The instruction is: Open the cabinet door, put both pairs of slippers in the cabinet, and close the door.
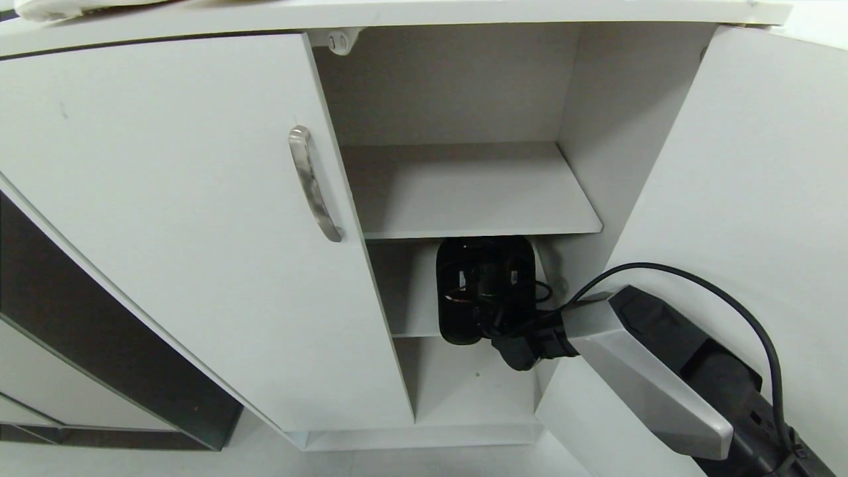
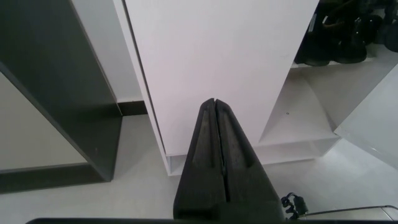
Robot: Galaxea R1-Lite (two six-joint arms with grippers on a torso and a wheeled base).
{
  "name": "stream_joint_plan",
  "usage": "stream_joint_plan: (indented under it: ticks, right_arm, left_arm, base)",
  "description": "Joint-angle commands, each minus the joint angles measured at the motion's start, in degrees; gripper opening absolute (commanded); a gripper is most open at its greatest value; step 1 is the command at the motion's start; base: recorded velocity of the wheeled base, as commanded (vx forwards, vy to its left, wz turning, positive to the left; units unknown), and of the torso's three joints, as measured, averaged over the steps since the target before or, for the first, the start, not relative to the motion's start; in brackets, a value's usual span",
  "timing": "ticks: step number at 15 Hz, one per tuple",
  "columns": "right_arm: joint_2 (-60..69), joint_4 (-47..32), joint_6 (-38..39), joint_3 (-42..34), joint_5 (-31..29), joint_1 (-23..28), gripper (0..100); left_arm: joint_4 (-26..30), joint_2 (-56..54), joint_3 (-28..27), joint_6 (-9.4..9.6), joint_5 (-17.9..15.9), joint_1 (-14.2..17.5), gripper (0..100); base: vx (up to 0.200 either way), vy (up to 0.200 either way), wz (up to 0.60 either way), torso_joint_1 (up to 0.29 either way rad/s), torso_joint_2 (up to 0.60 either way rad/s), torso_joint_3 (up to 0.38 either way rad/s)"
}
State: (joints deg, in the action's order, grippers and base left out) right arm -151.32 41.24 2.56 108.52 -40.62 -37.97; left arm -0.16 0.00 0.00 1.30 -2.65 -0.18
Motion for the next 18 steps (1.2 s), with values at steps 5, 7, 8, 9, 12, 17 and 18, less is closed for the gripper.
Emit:
stream_joint_plan:
  ticks: [5, 7, 8, 9, 12, 17, 18]
  right_arm:
    - [-1.8, -0.3, 0.1, 2.0, 0.0, 0.4, 0]
    - [-1.9, -0.6, 0.1, 2.0, 0.0, 0.3, 0]
    - [-2.0, -0.6, 0.1, 2.1, 0.0, 0.3, 100]
    - [-2.0, -0.7, 0.1, 2.0, 0.0, 0.3, 100]
    - [-1.5, -0.2, 0.1, -0.3, -0.1, 0.0, 100]
    - [6.7, 9.0, -0.5, -16.6, -0.3, -1.4, 100]
    - [8.6, 11.0, -0.4, -20.5, -0.3, -2.0, 100]
  left_arm:
    - [0.0, 0.1, 0.0, 0.01, 0.0, 0.0, 0]
    - [0.0, 0.1, 0.0, 0.01, 0.0, 0.0, 0]
    - [0.0, 0.1, 0.0, 0.01, 0.0, 0.0, 0]
    - [0.0, 0.1, 0.0, 0.01, 0.0, 0.0, 0]
    - [0.0, 0.1, 0.0, 0.01, 0.0, 0.0, 0]
    - [0.0, 0.1, 0.0, 0.01, 0.0, 0.0, 0]
    - [0.0, 0.1, 0.0, 0.01, 0.0, 0.0, 0]
  base:
    - [0.0, 0.0, 0.0, 0.0, 0.0, 0.0]
    - [0.0, 0.0, 0.0, 0.0, 0.0, 0.0]
    - [0.0, 0.0, 0.0, 0.0, 0.0, 0.0]
    - [0.0, 0.0, 0.0, 0.0, 0.0, 0.0]
    - [0.0, 0.0, 0.0, 0.0, 0.0, 0.0]
    - [0.0, 0.0, 0.0, 0.0, 0.0, 0.0]
    - [0.0, 0.0, 0.0, 0.0, 0.0, 0.0]
